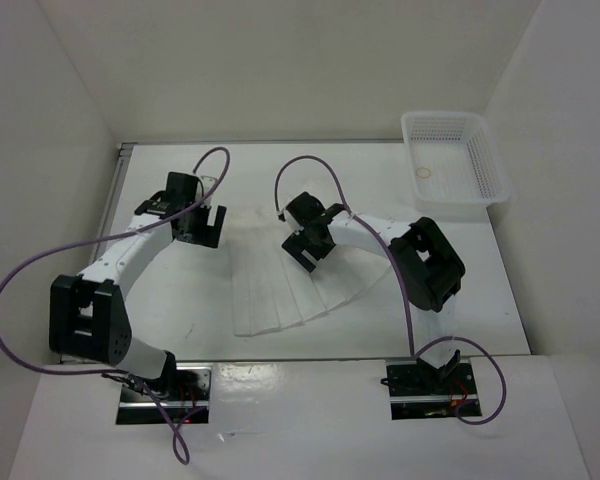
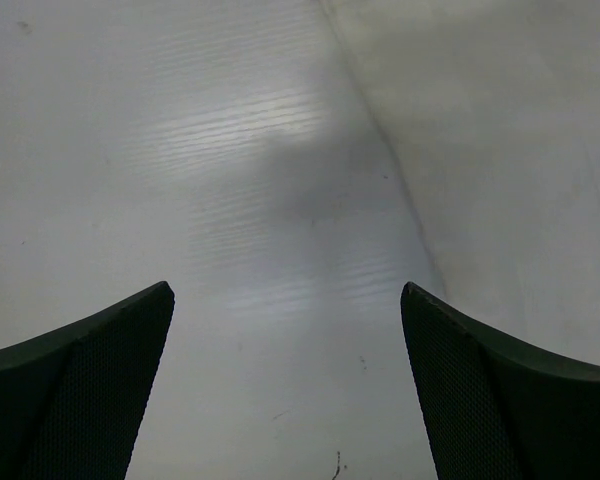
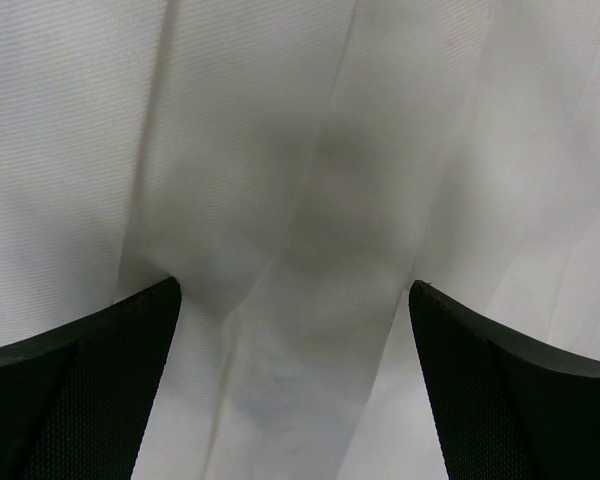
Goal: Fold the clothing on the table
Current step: Flatten the skirt out
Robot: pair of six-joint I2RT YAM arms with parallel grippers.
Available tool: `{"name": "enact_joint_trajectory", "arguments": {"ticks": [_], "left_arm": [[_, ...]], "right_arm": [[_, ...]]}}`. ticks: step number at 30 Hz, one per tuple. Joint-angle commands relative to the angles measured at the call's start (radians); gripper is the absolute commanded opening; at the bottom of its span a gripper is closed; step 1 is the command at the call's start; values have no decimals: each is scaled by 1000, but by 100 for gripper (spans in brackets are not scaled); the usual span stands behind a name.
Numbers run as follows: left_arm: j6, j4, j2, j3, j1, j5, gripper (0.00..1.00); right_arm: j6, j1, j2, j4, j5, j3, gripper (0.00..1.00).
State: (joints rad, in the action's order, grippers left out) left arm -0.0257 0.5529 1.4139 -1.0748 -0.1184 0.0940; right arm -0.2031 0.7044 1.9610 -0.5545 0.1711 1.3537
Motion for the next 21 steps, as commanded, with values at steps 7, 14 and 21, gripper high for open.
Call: {"name": "enact_joint_trajectory", "arguments": {"ticks": [7,14,21], "left_arm": [[-66,-157,324,-214,-92,-16,100],[-114,-211,488,-264,-136,108,100],[-128,-211,546,-284,-159,171,100]], "right_arm": [[-4,1,-53,-35,-22,5,99],[-4,1,-62,-55,-42,5,99],[-4,1,-94,-76,-62,5,99]]}}
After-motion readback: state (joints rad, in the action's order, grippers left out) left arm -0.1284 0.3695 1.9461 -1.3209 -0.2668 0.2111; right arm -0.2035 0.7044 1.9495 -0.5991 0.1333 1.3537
